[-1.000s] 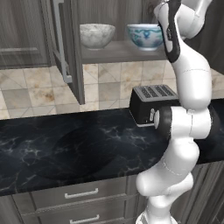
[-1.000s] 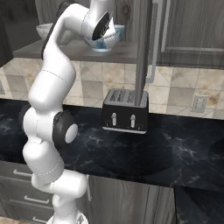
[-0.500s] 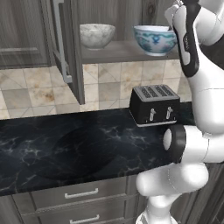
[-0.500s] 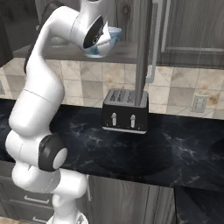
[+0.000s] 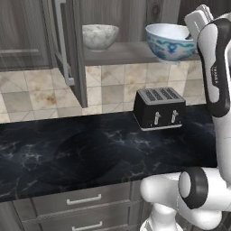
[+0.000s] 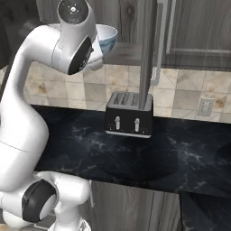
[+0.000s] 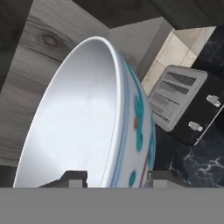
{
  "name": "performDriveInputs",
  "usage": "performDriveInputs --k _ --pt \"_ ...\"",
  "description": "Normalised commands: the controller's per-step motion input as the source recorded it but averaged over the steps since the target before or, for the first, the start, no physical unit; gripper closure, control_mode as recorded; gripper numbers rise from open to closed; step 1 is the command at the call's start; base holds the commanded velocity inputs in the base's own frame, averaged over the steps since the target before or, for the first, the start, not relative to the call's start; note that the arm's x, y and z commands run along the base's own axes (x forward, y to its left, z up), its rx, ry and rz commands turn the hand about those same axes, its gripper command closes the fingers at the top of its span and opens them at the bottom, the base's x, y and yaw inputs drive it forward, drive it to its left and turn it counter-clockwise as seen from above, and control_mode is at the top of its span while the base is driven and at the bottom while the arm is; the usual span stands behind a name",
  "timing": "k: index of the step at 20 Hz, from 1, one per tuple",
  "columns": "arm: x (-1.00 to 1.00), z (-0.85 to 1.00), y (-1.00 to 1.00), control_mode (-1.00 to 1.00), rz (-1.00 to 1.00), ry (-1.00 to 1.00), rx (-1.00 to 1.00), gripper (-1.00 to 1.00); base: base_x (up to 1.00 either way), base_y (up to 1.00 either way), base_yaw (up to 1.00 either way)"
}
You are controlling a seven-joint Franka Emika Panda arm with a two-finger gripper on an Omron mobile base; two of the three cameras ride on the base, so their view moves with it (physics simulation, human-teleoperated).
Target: Move the bowls from the cabinet to the plates on the dining table.
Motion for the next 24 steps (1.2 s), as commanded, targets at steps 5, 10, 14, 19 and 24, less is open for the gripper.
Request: performDriveInputs --k 5,10,14,19,24 --pt "-0.94 0.1 0.03 -1.0 0.02 -0.01 0.0 1.0 0.0 0.0 0.0" --pt "-0.95 0.28 0.0 -1.0 0.0 0.0 0.0 1.0 0.0 0.0 0.0" --pt "-0.64 0.01 0.0 -1.0 0.01 0.07 0.0 1.0 0.0 0.0 0.0" --pt "-0.4 -0.12 0.01 -1.0 0.03 0.11 0.0 1.0 0.0 0.0 0.0" --pt "-0.48 -0.52 0.12 -1.0 0.03 0.03 0.0 1.0 0.0 0.0 0.0"
